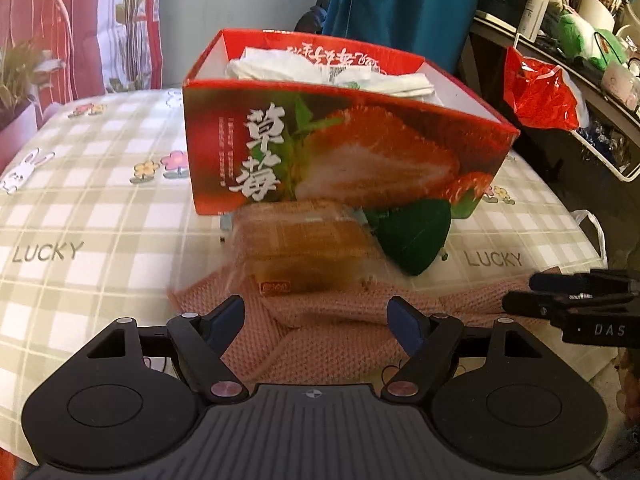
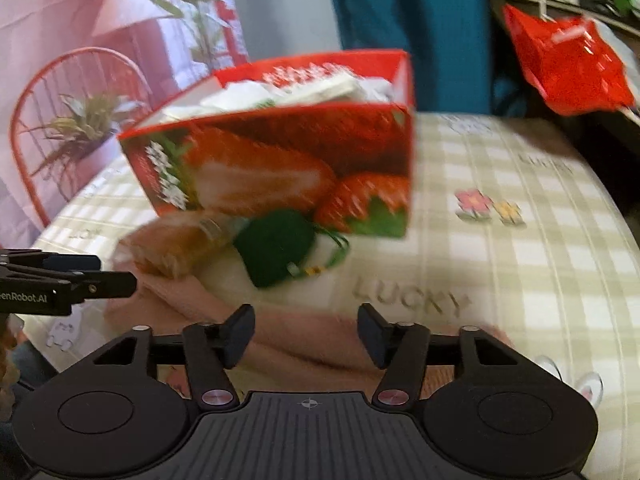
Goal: Organize soft objects
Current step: 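Move both grippers down toward the pink knit cloth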
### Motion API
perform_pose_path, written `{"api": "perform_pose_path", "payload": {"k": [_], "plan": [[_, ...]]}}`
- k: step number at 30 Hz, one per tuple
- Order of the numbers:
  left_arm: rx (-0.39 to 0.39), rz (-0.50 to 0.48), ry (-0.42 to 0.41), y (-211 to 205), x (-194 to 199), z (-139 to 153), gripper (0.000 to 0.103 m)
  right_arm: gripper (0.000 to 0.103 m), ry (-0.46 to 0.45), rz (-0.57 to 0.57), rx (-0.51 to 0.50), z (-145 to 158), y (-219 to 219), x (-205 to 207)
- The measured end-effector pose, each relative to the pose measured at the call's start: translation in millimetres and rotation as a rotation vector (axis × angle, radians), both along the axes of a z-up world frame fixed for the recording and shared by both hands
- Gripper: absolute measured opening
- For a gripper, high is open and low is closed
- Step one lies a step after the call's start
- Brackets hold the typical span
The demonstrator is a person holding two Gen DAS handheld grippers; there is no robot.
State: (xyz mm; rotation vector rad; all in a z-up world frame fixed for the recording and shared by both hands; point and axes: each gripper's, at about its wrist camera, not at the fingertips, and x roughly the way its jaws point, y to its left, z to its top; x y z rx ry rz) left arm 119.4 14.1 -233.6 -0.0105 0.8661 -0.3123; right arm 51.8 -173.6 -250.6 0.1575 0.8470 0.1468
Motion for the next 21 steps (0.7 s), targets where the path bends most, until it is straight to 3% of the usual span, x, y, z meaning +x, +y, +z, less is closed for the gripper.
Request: {"api": "perform_pose_path", "payload": {"k": [8, 12, 15, 17, 19, 21], "plan": [[-0.013, 0.025, 0.024, 0.6, 2.8, -14.6, 0.080, 0.061, 0.092, -0.059, 0.015, -26.6, -8.9, 3.0], [-0.018, 0.031, 0.031, 3.0, 2.4, -17.5, 0.080, 0.063, 0.088, -0.044, 0.007, -31.9, -4.3, 6.6], [-0.004, 0.021, 0.045, -0.4, 7.0, -21.3, 0.080, 0.056, 0.077, -0.037, 0.005, -32.1, -3.3, 8.7], [-0.003, 0.017, 0.051, -2.5, 9.1, -24.0, 0.079, 0.048, 0.070, -0.018, -0.008, -32.6, -1.5, 10.6], [-0.002, 0.014, 0.055, -4.0, 10.3, -26.4, 0.078, 0.031, 0.069, 0.009, -0.017, -32.2, 1.3, 15.0], [0.002, 0.016, 0.057, -5.2, 12.1, -29.0, 0.078, 0.027, 0.074, 0.025, 0.001, -32.4, 2.8, 21.7]]}}
